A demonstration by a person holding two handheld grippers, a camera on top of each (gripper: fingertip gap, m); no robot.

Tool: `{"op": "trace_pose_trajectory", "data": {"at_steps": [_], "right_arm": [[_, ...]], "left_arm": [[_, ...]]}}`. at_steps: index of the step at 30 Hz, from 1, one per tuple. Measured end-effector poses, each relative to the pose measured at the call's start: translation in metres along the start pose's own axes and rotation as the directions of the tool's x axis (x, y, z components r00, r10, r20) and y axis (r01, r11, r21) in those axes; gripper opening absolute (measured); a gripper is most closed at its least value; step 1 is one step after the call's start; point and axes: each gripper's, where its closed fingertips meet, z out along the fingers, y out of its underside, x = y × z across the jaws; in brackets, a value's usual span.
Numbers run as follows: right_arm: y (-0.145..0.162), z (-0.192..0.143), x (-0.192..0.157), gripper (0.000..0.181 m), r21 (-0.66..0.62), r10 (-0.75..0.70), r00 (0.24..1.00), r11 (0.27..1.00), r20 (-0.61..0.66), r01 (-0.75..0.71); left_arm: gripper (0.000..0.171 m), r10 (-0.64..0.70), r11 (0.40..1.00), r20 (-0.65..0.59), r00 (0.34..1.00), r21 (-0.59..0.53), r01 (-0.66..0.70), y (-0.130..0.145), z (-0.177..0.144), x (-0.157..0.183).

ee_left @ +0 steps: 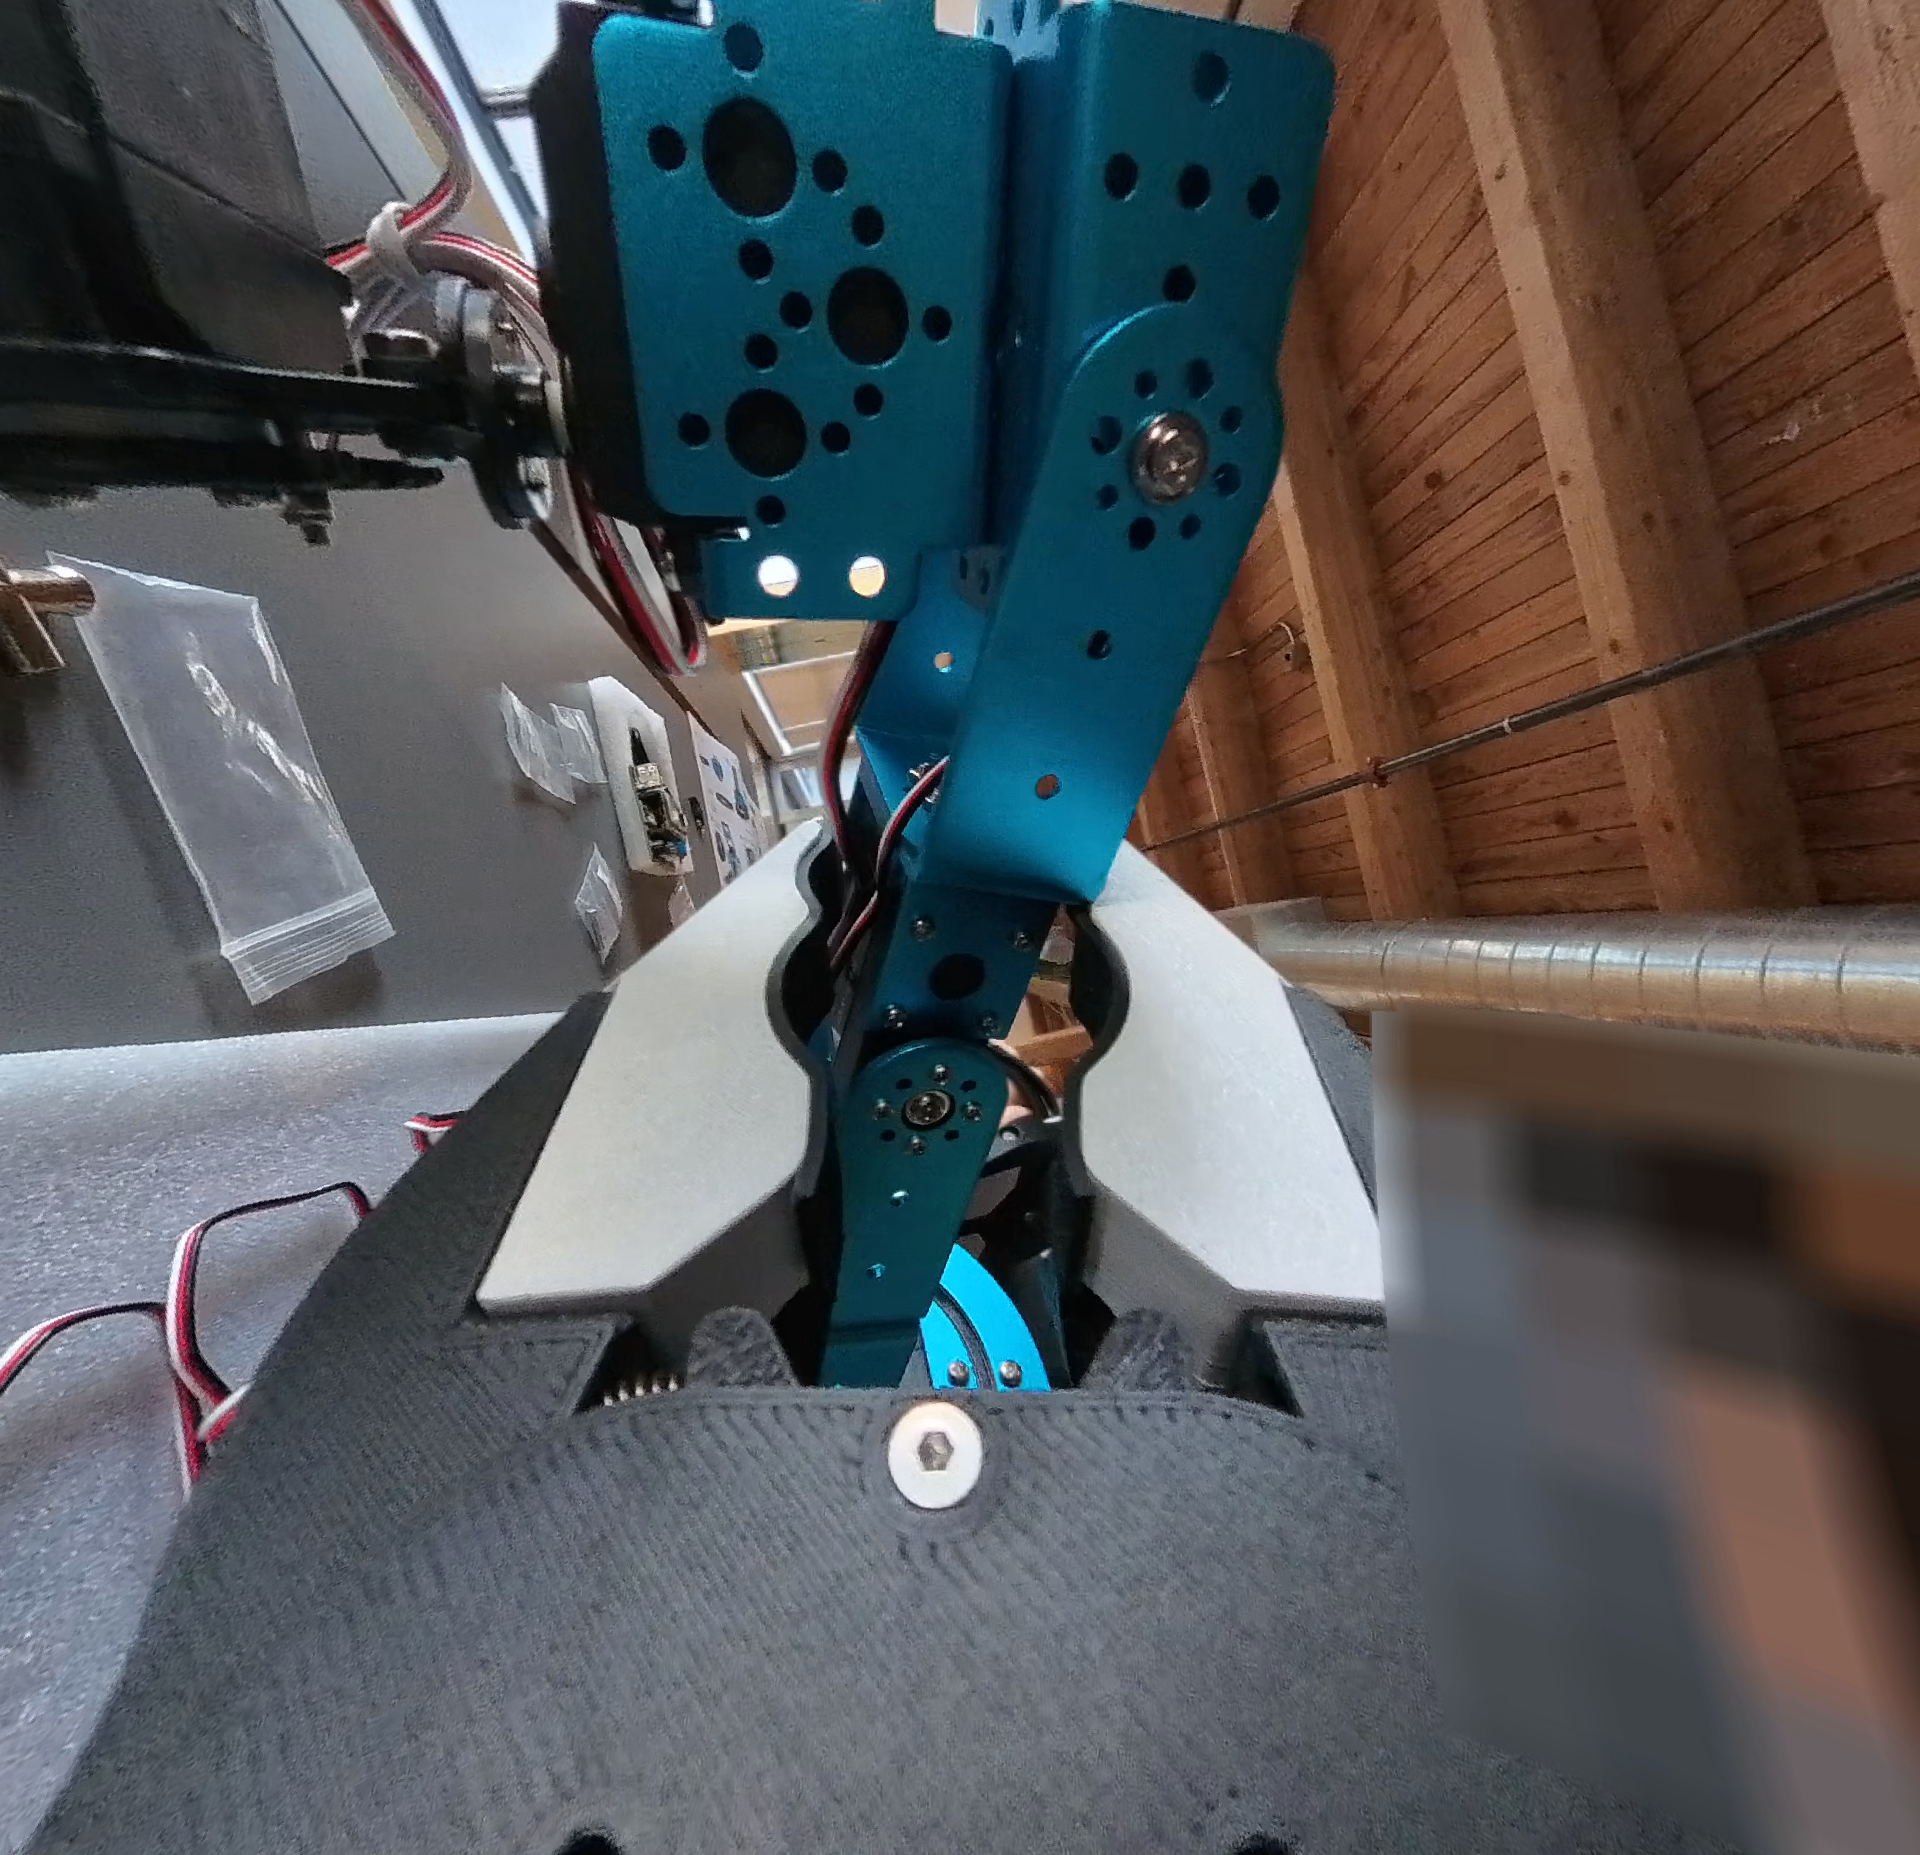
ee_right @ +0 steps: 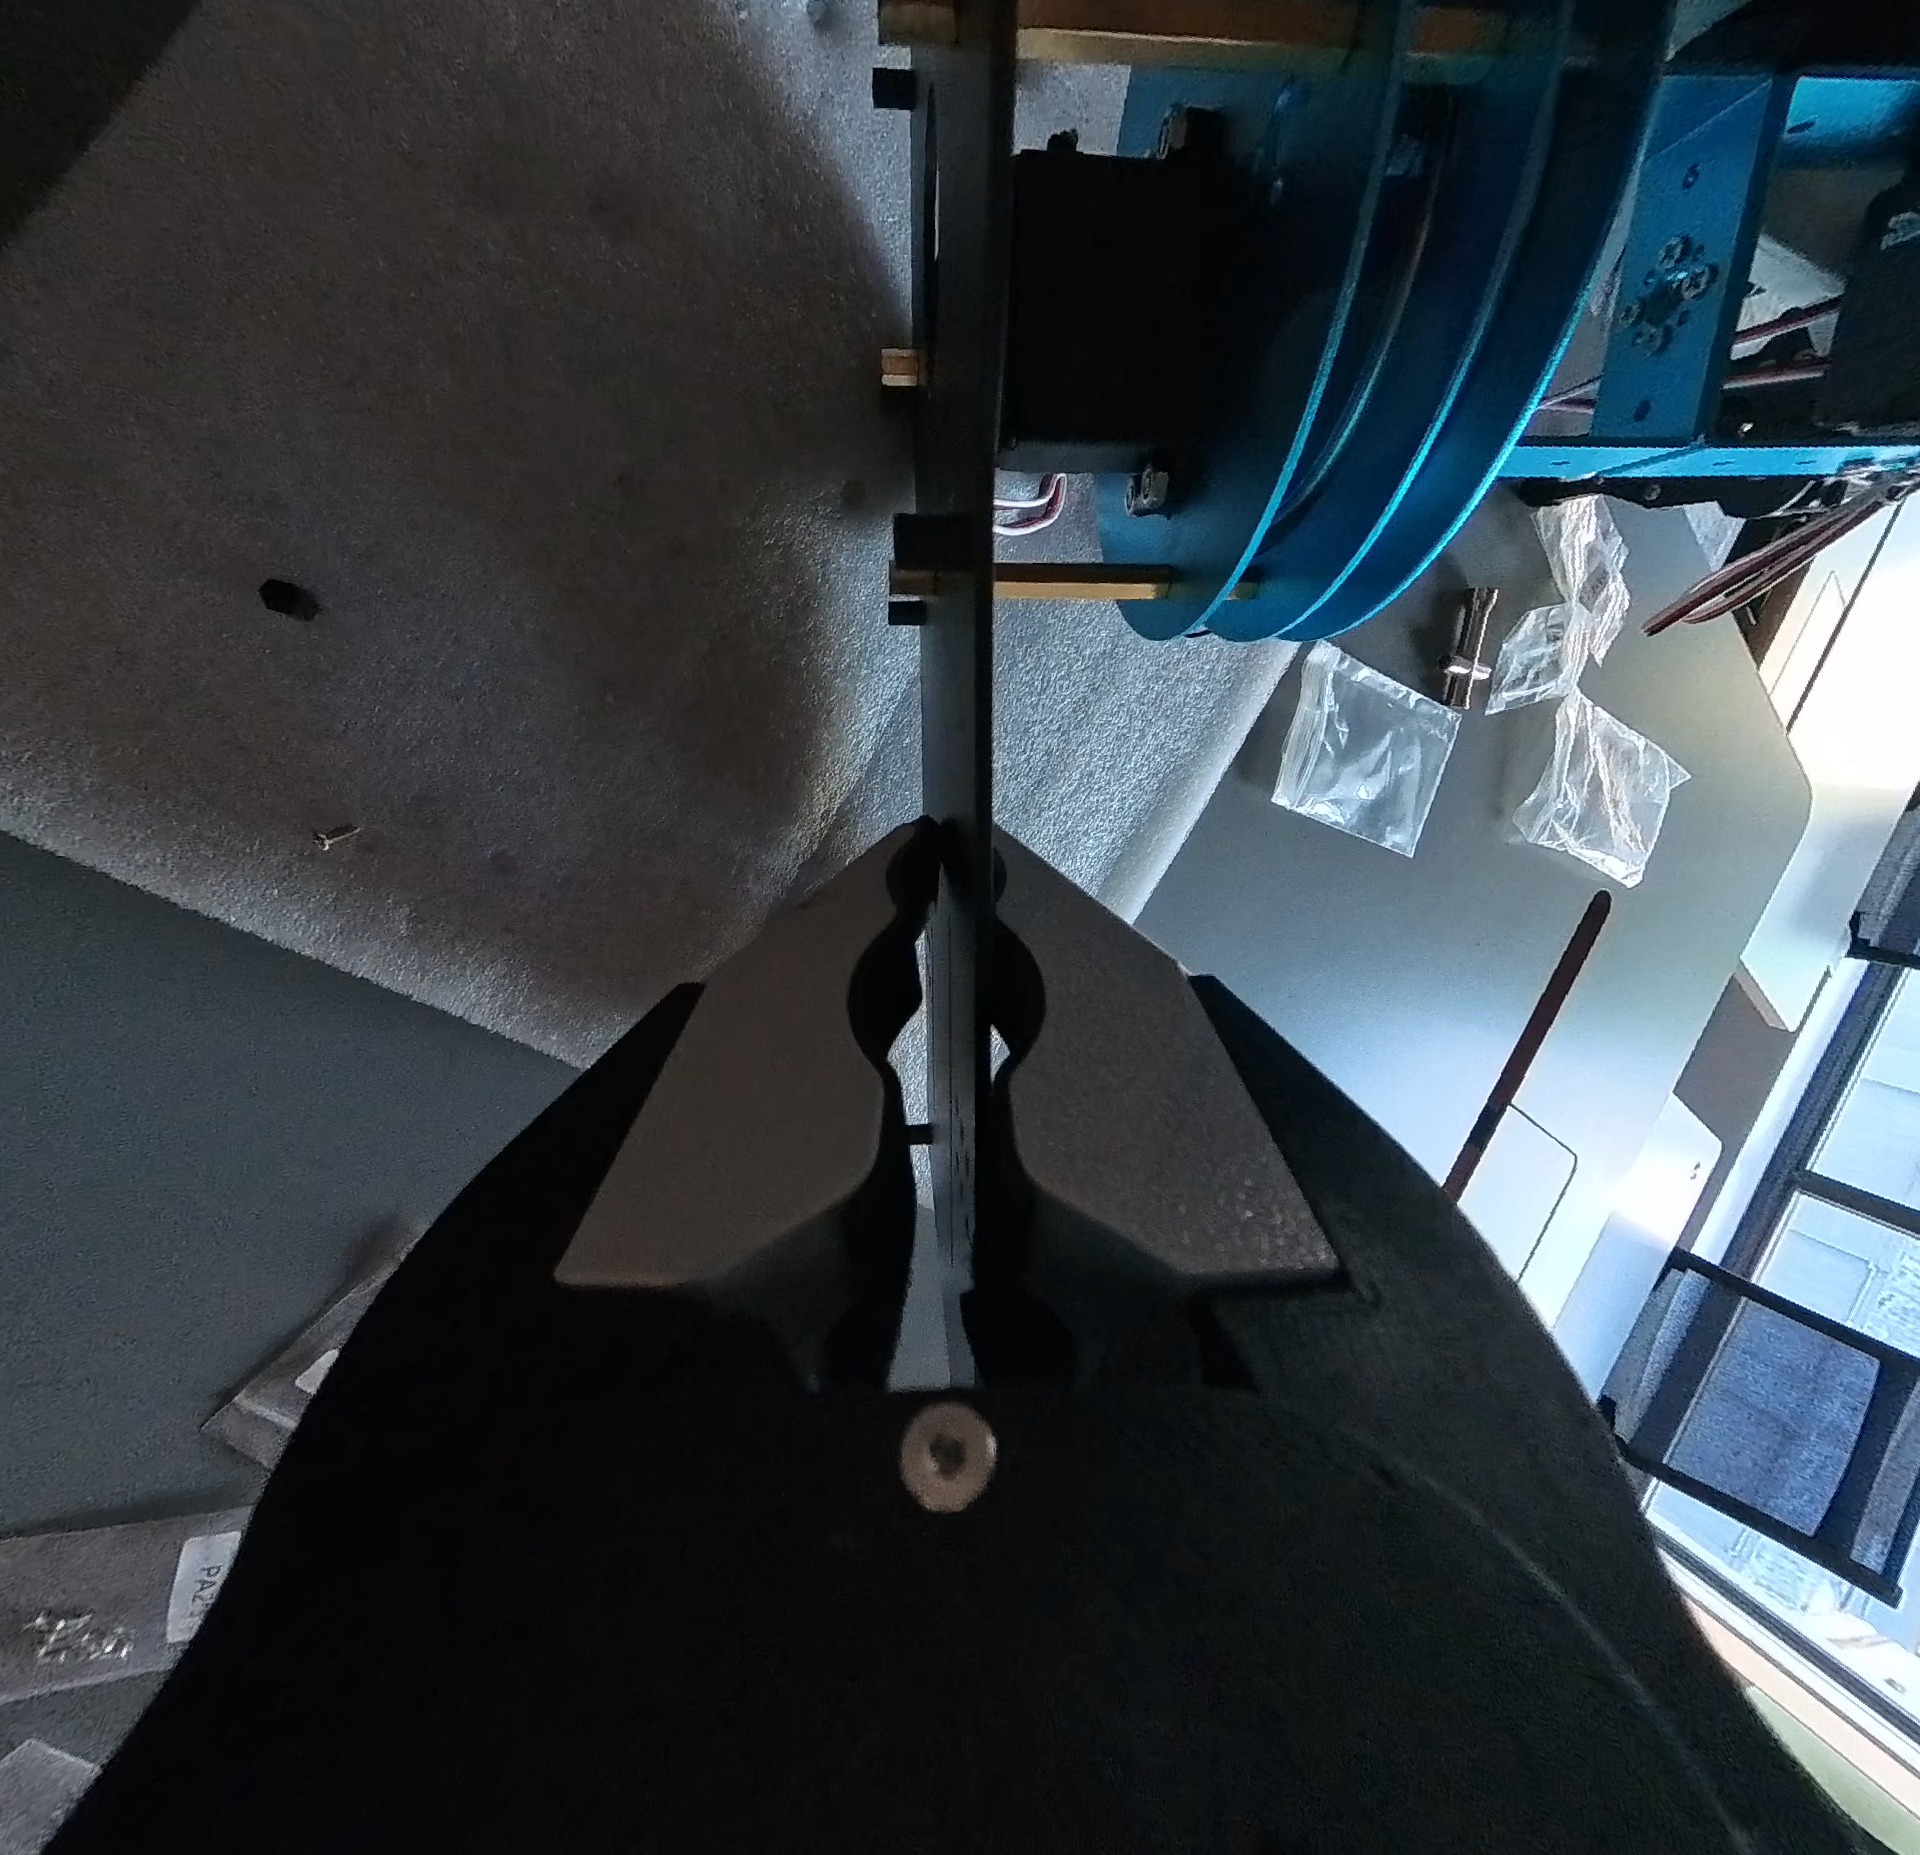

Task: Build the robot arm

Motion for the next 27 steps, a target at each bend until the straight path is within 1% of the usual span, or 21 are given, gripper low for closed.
{"op": "trace_pose_trajectory", "data": {"at_steps": [3,6,11,16,20,23,25,27], "right_arm": [[0.0,0.0,-0.001,0.002,0.0,-0.006,1.0,1.0,-0.002,0.006],[0.001,0.001,-0.001,0.002,0.006,-0.004,1.0,1.0,-0.005,0.004],[0.001,0.001,-0.001,0.002,0.006,-0.001,1.0,1.0,-0.006,0.002],[0.0,0.0,-0.001,0.002,0.007,-0.006,1.0,1.0,-0.009,0.006],[0.001,0.0,-0.001,0.003,0.006,-0.011,1.0,1.0,-0.019,0.011],[0.002,0.001,-0.001,0.003,0.004,-0.008,1.0,1.0,-0.023,0.008],[0.002,0.001,-0.001,0.003,0.002,-0.004,1.0,1.0,-0.028,0.004],[0.002,0.001,-0.001,0.002,0.003,0.006,1.0,1.0,-0.025,-0.006]], "left_arm": [[0.045,-0.034,0.999,-0.032,0.999,0.028,0.034,-0.005,-0.003,0.001],[0.045,-0.035,0.998,-0.039,0.999,0.046,0.037,-0.009,-0.008,0.001],[0.045,-0.013,0.999,-0.011,1.0,0.047,0.014,-0.011,-0.012,0.002],[0.051,0.005,0.995,0.007,1.0,0.098,-0.005,-0.018,-0.027,0.003],[0.054,0.091,0.985,0.02,0.996,0.144,-0.093,-0.02,-0.044,0.014],[0.059,0.162,0.976,0.031,0.986,0.142,-0.165,-0.015,-0.052,0.023],[0.059,0.245,0.959,0.078,0.966,0.125,-0.254,-0.008,-0.06,0.028],[0.059,0.369,0.917,0.156,0.916,0.099,-0.386,0.006,-0.068,0.034]]}}
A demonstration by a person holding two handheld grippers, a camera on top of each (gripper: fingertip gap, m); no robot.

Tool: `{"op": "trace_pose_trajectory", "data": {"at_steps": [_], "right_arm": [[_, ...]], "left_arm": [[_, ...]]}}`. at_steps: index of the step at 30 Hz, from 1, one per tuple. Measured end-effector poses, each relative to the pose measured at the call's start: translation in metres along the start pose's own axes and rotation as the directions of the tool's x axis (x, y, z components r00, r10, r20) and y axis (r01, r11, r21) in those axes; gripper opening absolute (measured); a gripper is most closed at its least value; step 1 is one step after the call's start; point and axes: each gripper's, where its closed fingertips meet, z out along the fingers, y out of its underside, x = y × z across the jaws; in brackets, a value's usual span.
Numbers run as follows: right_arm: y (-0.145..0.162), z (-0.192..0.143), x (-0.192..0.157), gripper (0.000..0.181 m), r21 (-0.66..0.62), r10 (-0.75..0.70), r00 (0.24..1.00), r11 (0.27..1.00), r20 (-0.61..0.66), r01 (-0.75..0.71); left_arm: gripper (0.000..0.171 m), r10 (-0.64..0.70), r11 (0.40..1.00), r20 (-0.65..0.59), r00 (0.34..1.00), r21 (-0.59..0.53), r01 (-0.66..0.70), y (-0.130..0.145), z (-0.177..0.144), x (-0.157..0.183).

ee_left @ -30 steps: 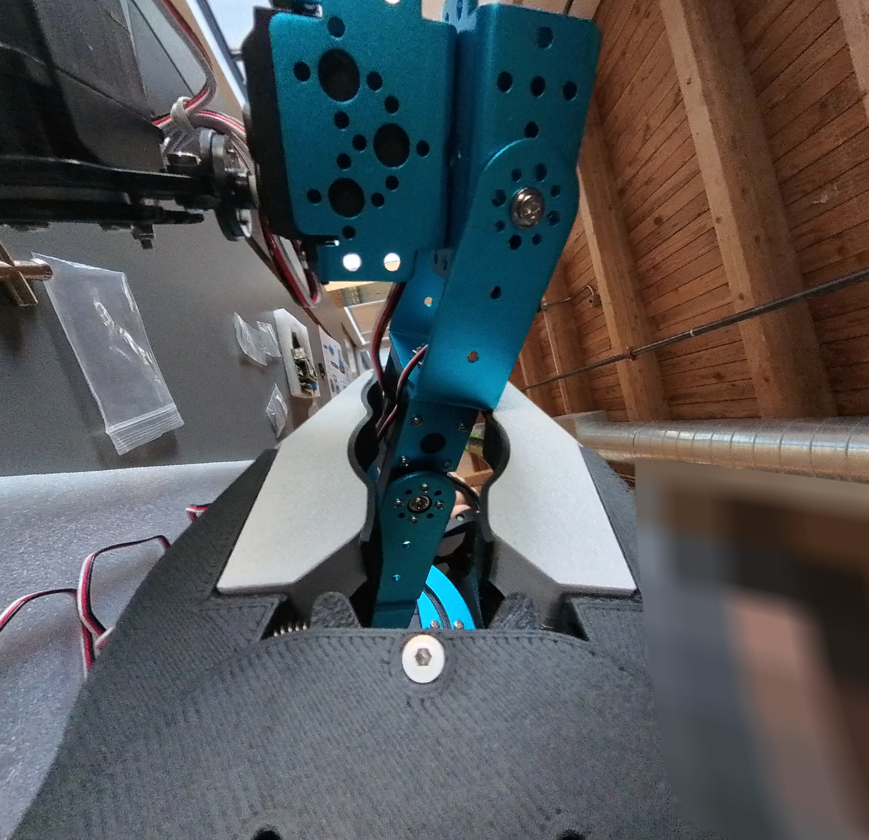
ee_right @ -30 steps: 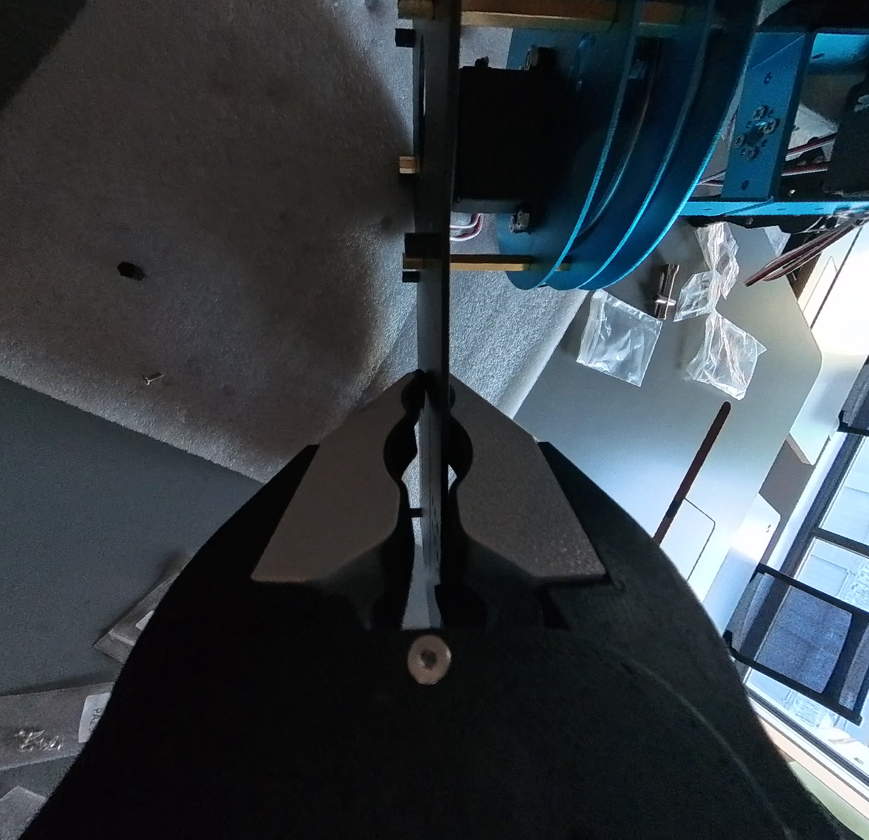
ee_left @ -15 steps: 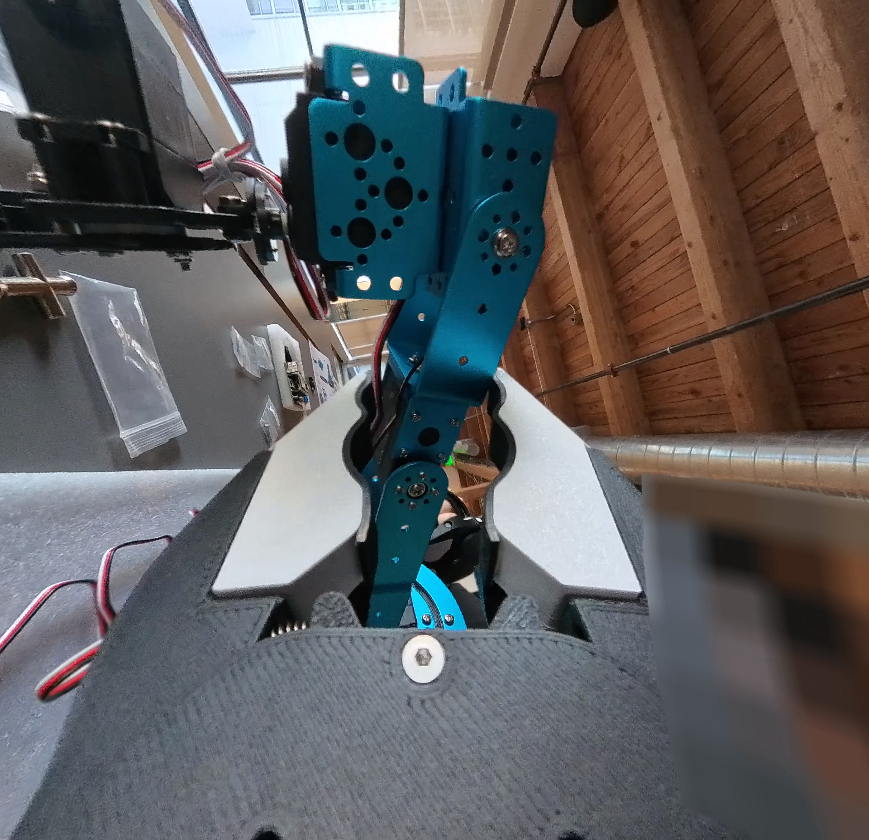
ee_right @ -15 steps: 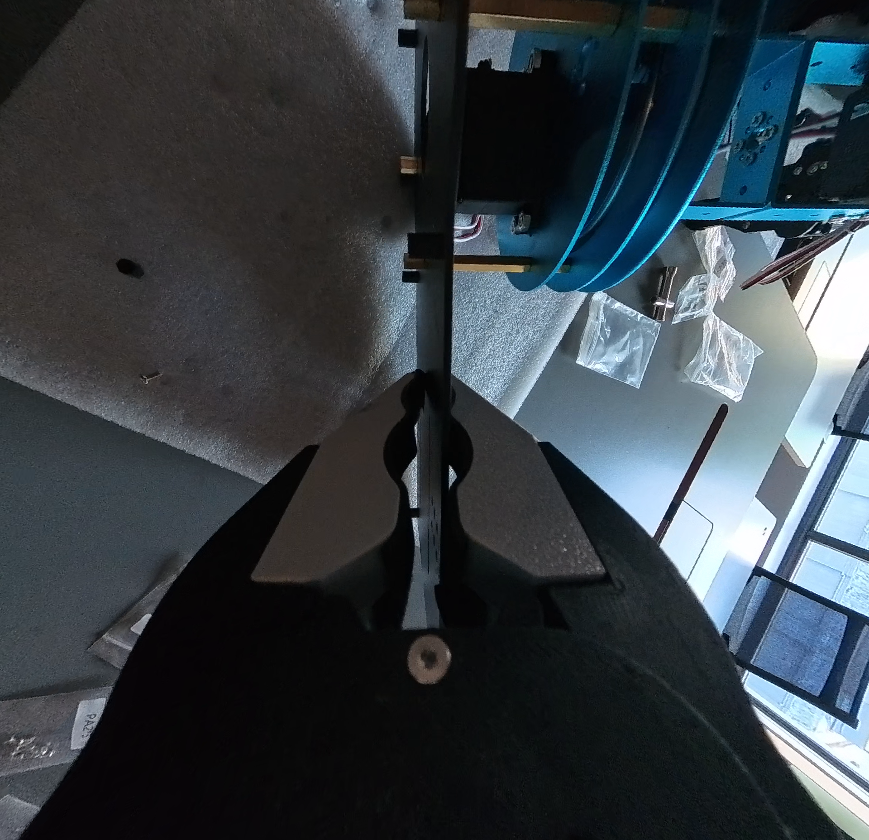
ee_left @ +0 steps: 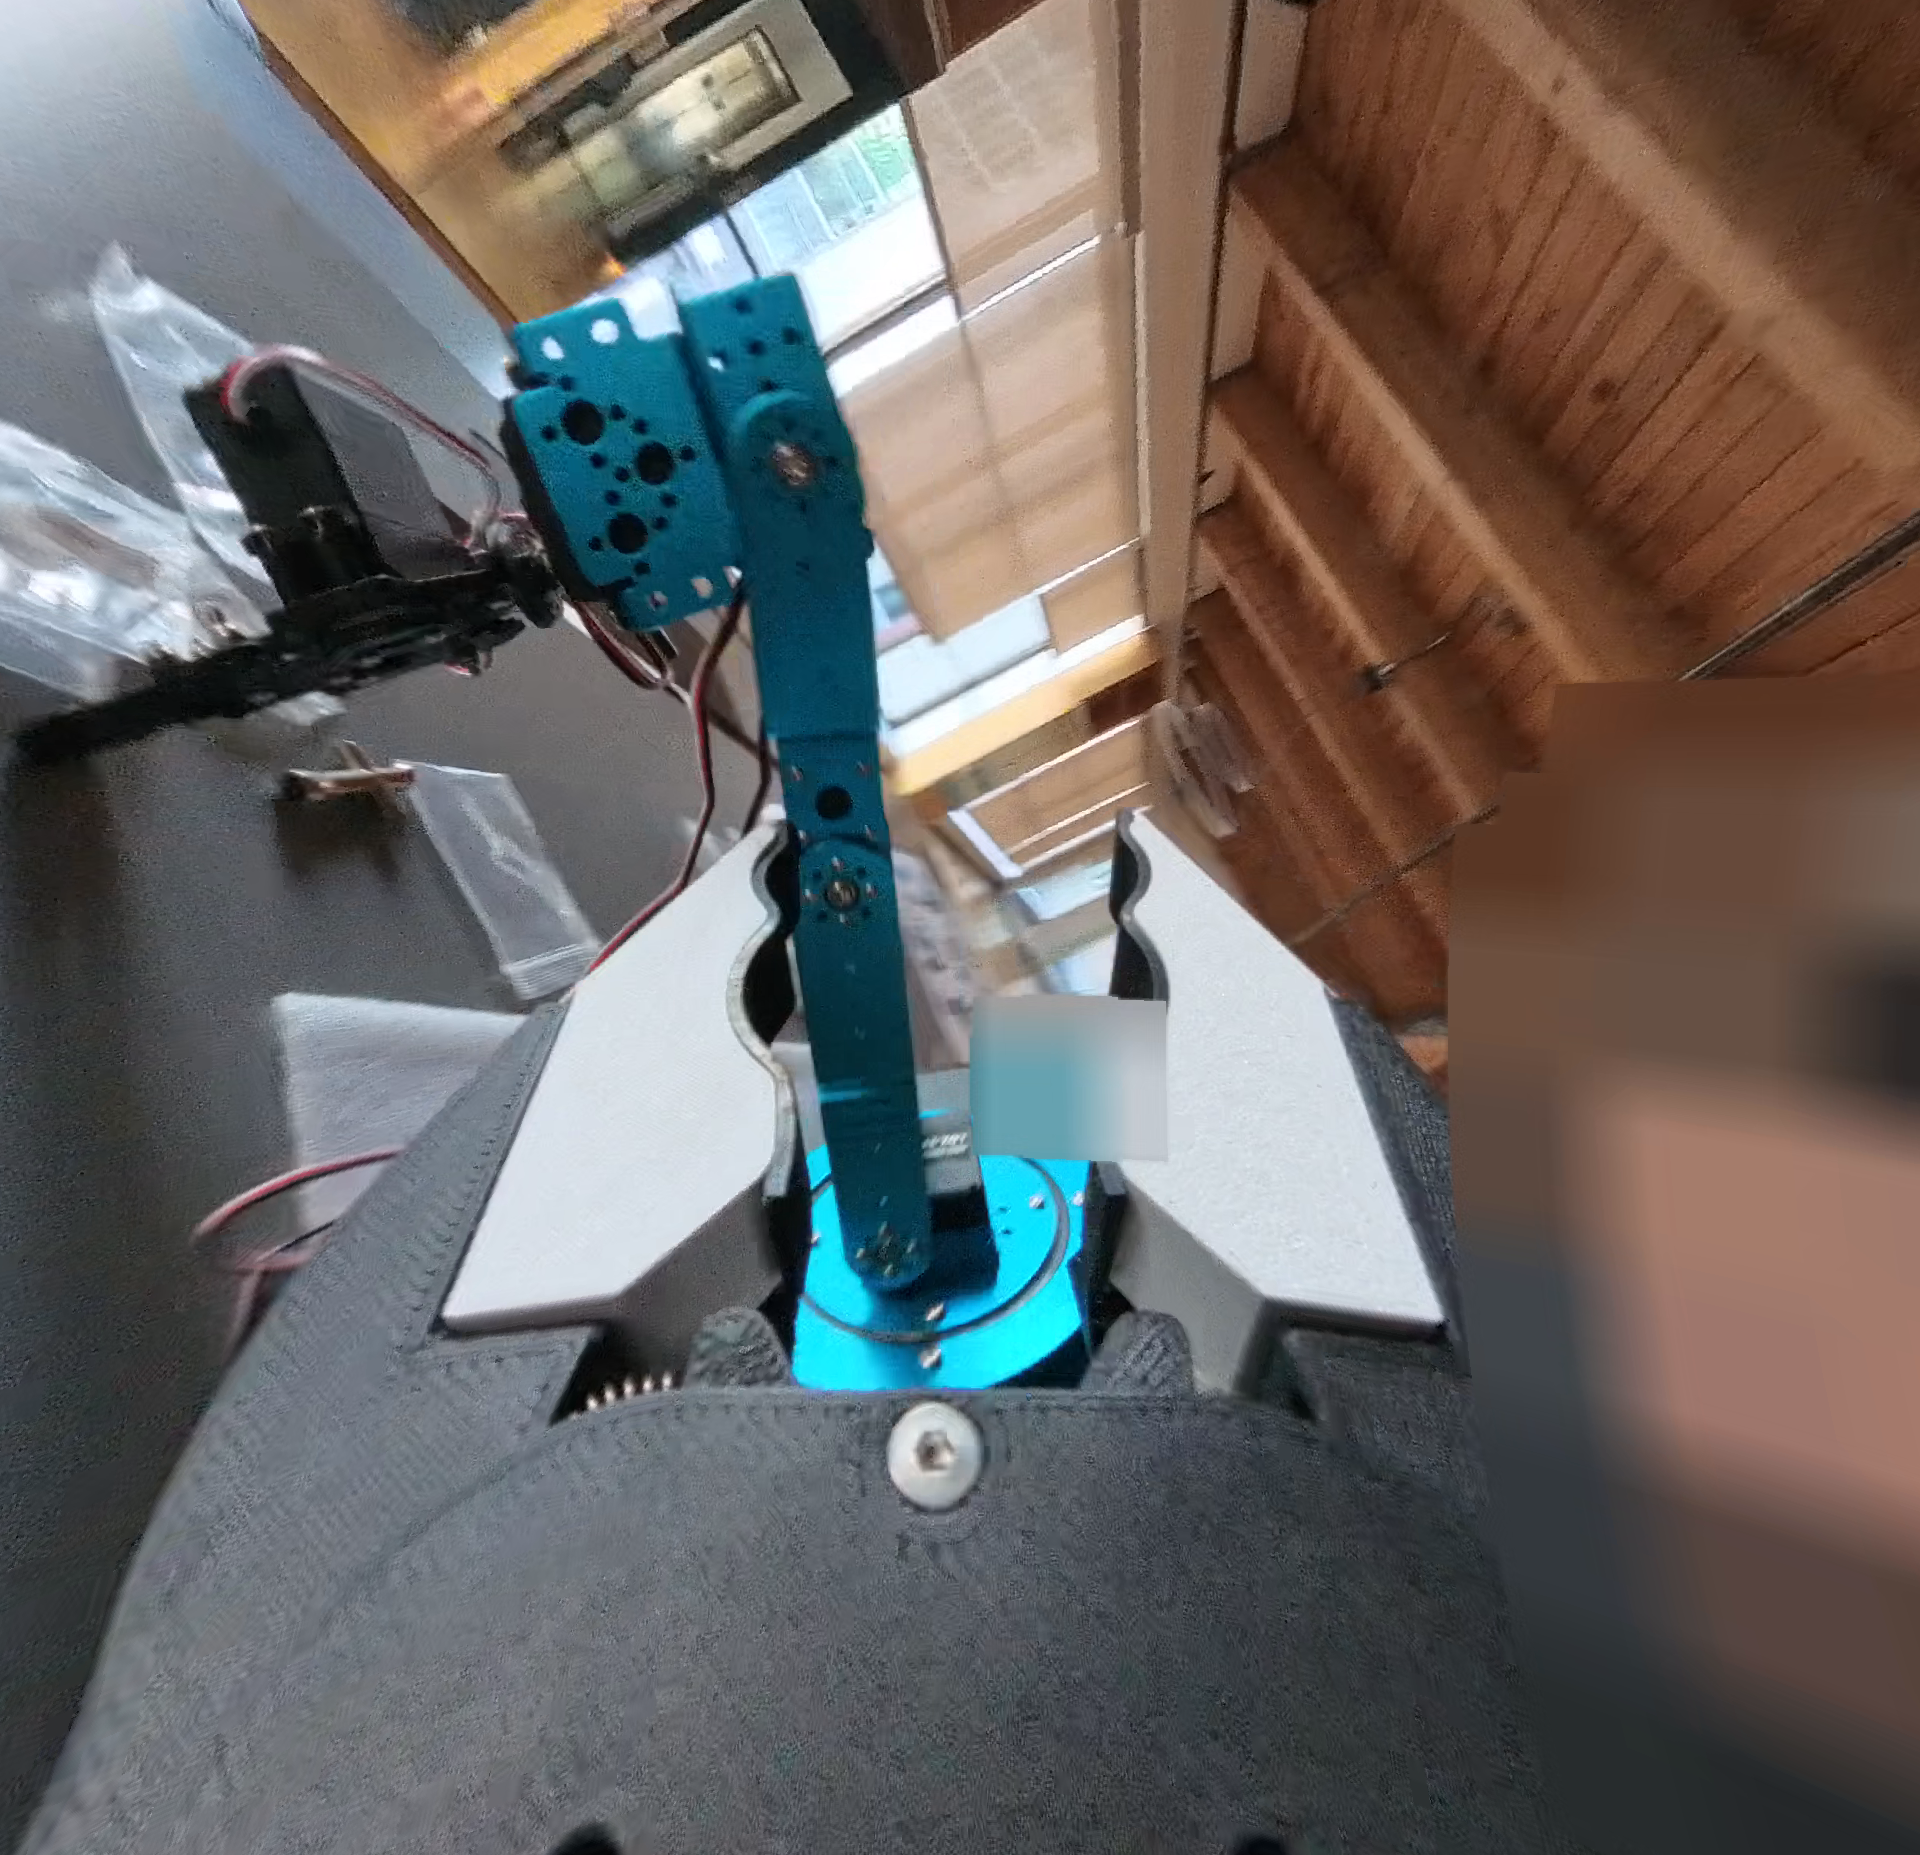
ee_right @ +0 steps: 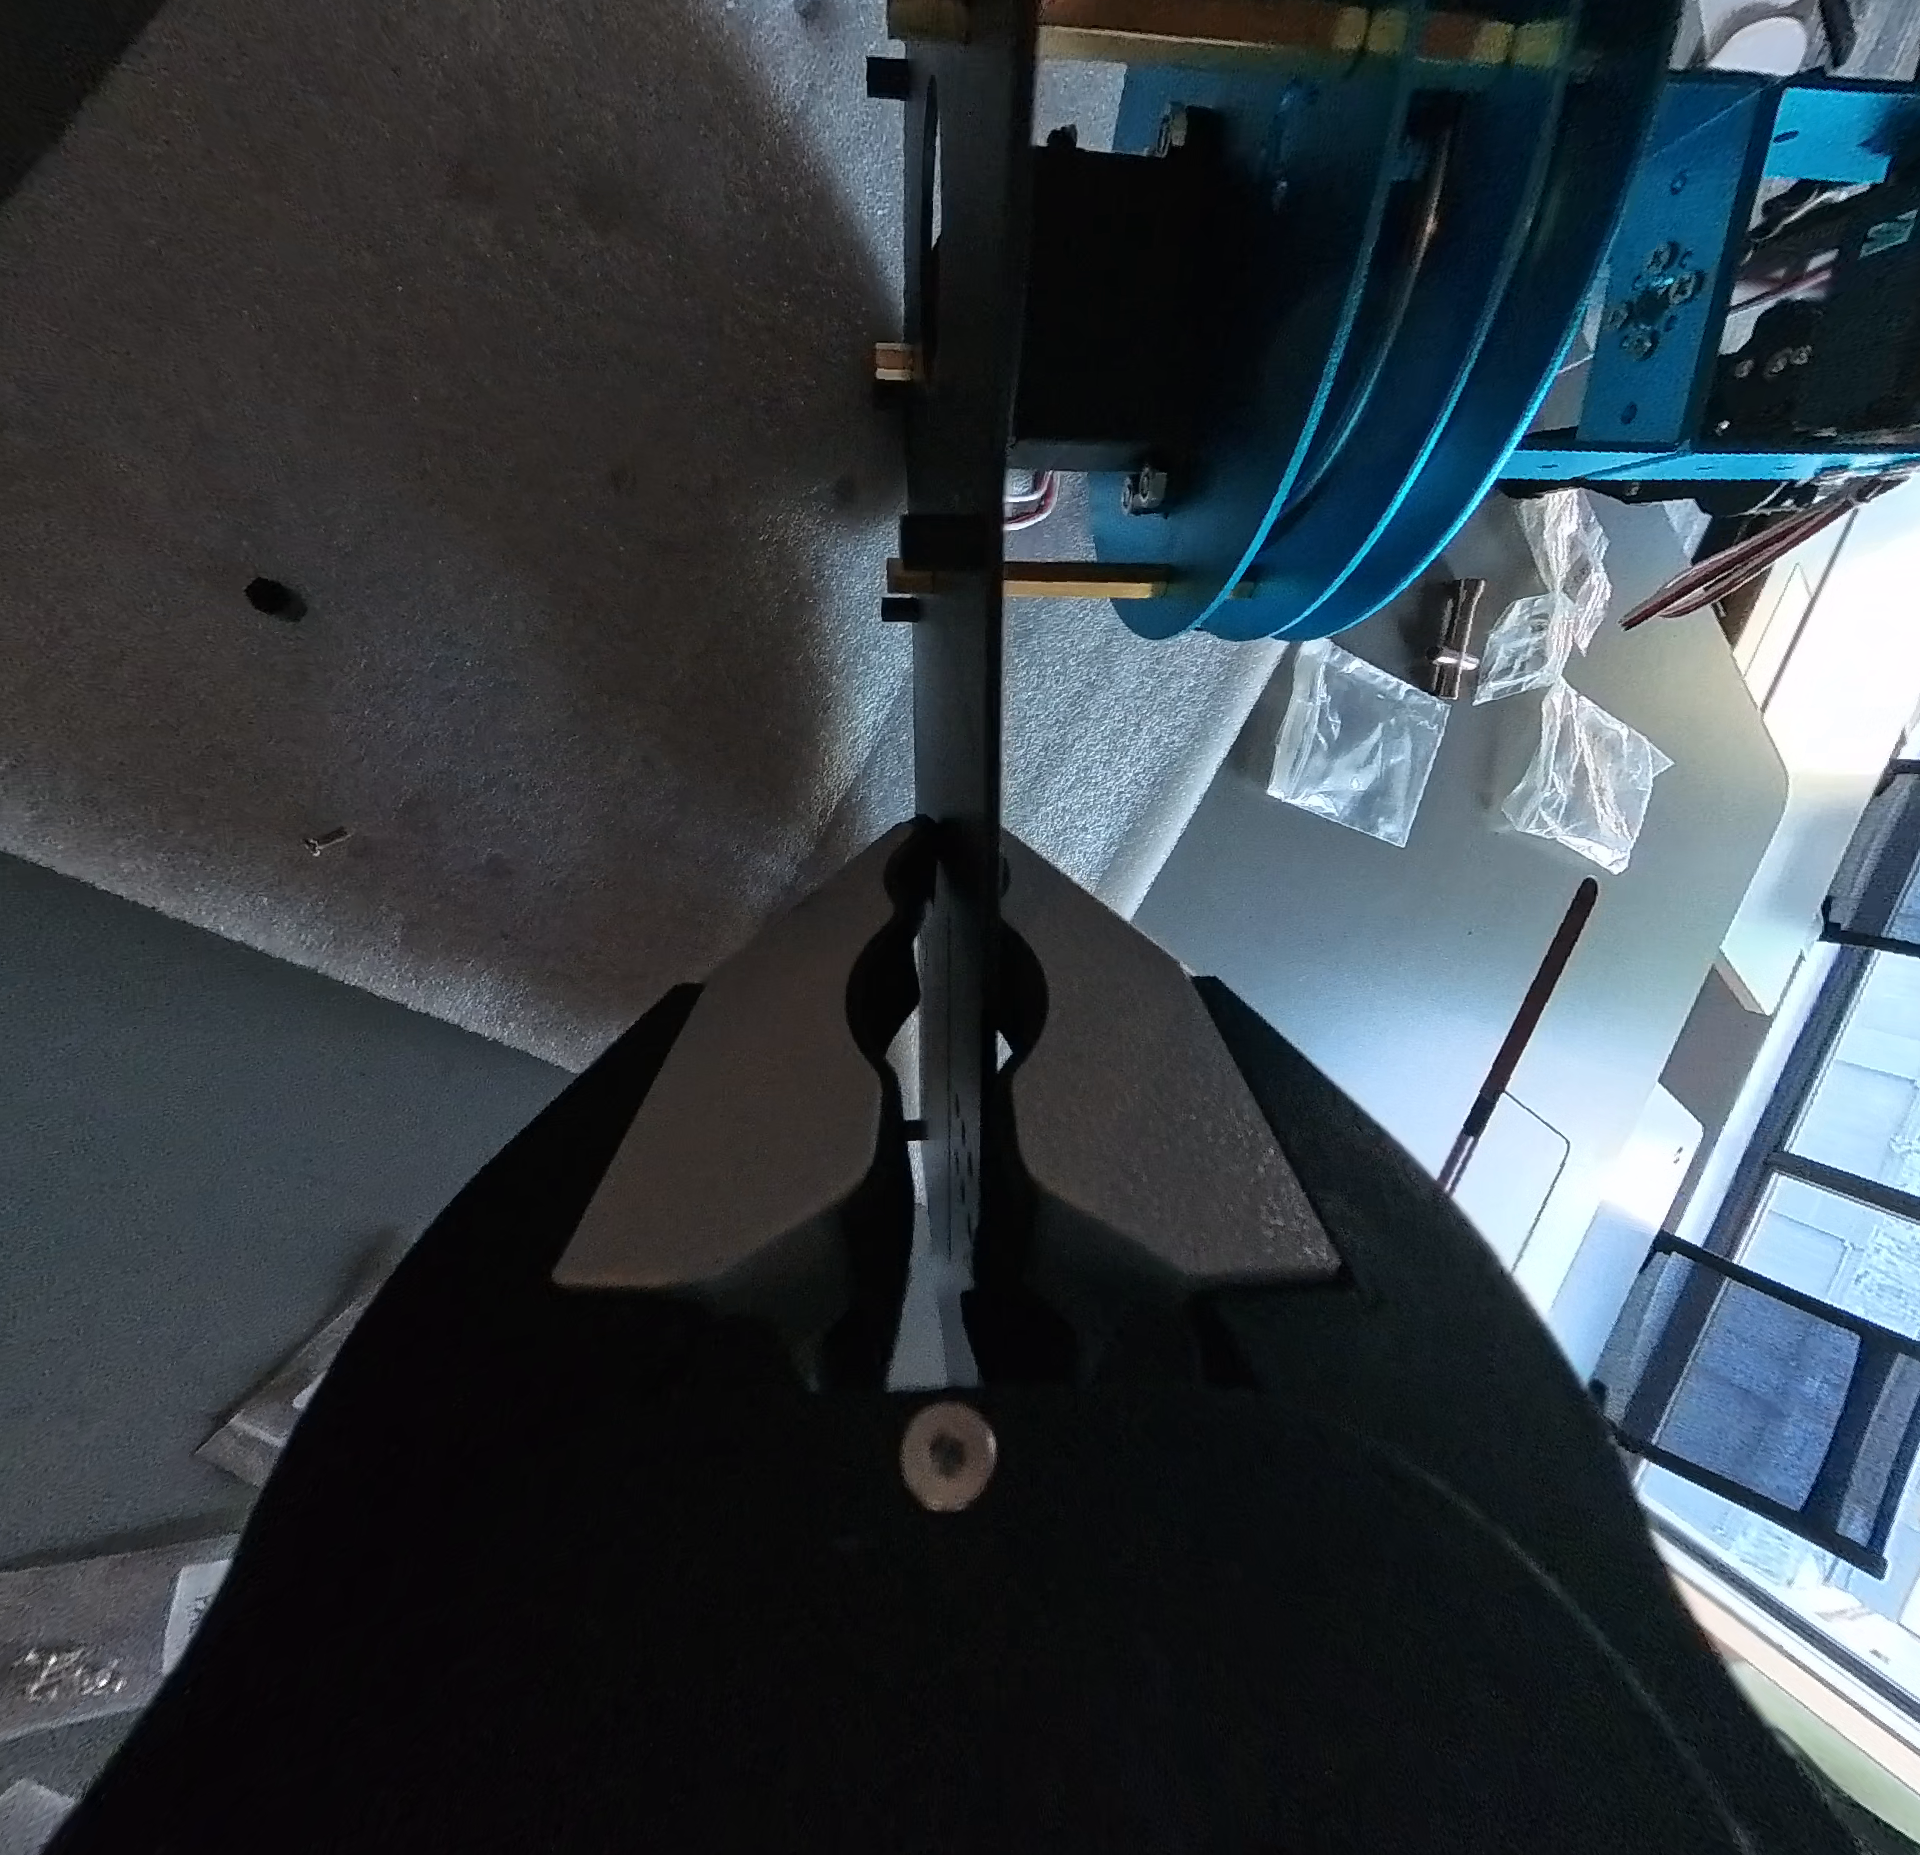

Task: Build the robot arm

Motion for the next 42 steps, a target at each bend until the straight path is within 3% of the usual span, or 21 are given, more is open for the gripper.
{"op": "trace_pose_trajectory", "data": {"at_steps": [4,8,11,13,15,18,21,25,28,30,35,42], "right_arm": [[0.001,0.0,0.0,0.002,-0.004,0.002,1.0,1.0,0.003,-0.002],[-0.001,0.0,0.0,0.003,-0.01,0.0,1.0,1.0,0.003,0.0],[-0.001,-0.001,0.0,0.003,-0.013,-0.004,1.0,1.0,0.005,0.004],[-0.001,-0.001,0.0,0.003,-0.015,-0.008,1.0,1.0,0.007,0.008],[-0.001,-0.001,0.0,0.002,-0.01,-0.006,1.0,1.0,0.009,0.006],[-0.001,-0.001,0.0,0.002,-0.008,-0.011,1.0,1.0,0.012,0.011],[-0.001,-0.001,-0.001,0.002,-0.002,-0.012,1.0,1.0,0.015,0.012],[-0.001,-0.001,-0.001,0.002,-0.005,-0.023,1.0,1.0,0.02,0.023],[-0.002,-0.001,0.0,0.002,-0.006,-0.029,0.999,1.0,0.02,0.029],[-0.003,-0.002,-0.001,0.002,-0.007,-0.038,0.999,0.999,0.02,0.038],[-0.003,-0.002,0.001,0.002,-0.004,-0.052,0.998,0.999,0.027,0.052],[-0.002,-0.002,0.002,0.005,-0.021,-0.089,0.996,0.996,0.0,0.089]], "left_arm": [[0.061,0.277,0.96,0.092,0.957,-0.075,-0.27,0.028,-0.014,0.022],[0.039,0.484,0.859,-0.019,0.875,-0.18,-0.479,0.072,-0.014,0.069],[0.035,0.653,0.687,-0.108,0.75,-0.334,-0.646,0.135,-0.003,0.097],[0.035,0.775,0.512,-0.117,0.621,-0.46,-0.726,0.171,0.004,0.095],[0.034,0.863,0.353,-0.131,0.488,-0.535,-0.768,0.196,0.011,0.091],[0.034,0.922,0.203,-0.138,0.362,-0.625,-0.754,0.218,0.024,0.076],[0.033,0.931,0.177,-0.114,0.347,-0.692,-0.7,0.229,0.035,0.059],[0.013,0.976,0.097,-0.055,0.211,-0.757,-0.646,0.221,0.032,0.038],[0.006,0.981,0.097,-0.033,0.19,-0.769,-0.632,0.223,0.033,0.036],[0.01,0.982,0.113,-0.003,0.188,-0.791,-0.602,0.222,0.032,0.03],[0.005,0.99,0.083,-0.006,0.138,-0.775,-0.627,0.221,0.034,0.025],[0.005,0.991,0.079,-0.011,0.134,-0.76,-0.645,0.221,0.034,0.025]]}}
